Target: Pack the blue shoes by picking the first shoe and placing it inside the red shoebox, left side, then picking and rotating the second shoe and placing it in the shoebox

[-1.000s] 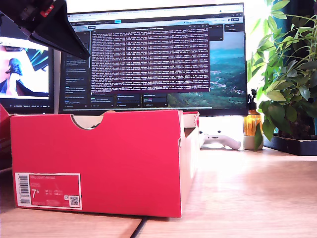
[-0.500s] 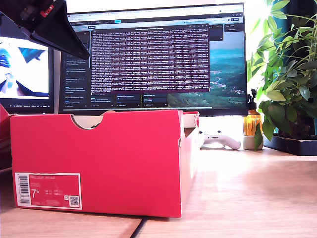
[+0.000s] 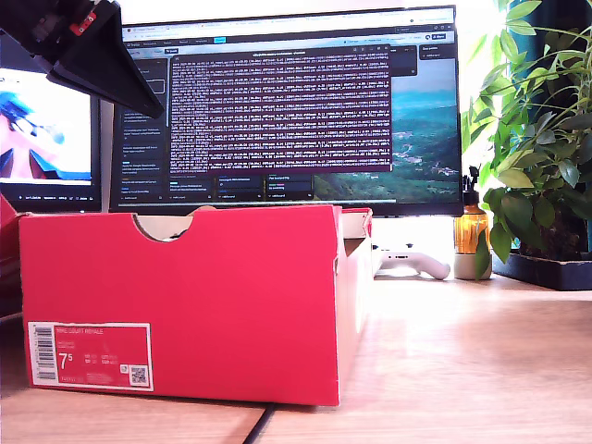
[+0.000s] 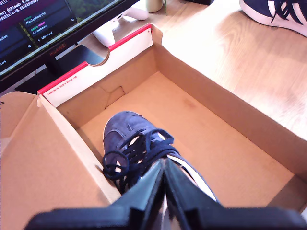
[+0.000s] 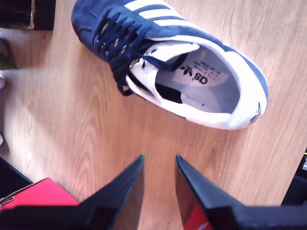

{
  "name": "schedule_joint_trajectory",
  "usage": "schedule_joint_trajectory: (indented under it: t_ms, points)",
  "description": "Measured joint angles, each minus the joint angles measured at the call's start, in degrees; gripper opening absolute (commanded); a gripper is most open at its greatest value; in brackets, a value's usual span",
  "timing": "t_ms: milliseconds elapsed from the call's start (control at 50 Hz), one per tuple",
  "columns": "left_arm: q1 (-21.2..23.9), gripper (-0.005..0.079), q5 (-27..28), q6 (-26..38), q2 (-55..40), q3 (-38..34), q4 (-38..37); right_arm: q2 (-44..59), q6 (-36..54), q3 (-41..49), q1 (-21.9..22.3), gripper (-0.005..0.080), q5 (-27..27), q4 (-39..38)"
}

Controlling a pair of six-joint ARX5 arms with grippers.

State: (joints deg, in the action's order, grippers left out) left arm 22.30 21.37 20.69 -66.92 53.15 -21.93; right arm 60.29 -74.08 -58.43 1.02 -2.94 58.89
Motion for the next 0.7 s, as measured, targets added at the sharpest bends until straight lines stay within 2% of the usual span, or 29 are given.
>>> schedule_joint_trajectory:
  t_ms: [380,580,700]
  points:
    - [0.0,-0.0019,0.0,0.0,0.0,0.0,0.0,0.0,2.0,0.0,0.0,0.0179,-1.0,7.0]
    - [0.0,-0.0019,0.0,0.0,0.0,0.0,0.0,0.0,1.9,0.0,0.0,0.0179,-5.8,10.1]
    - [0.0,-0.0019,0.0,0.0,0.0,0.0,0.0,0.0,-1.8,0.0,0.0,0.0191,-9.1,16.5]
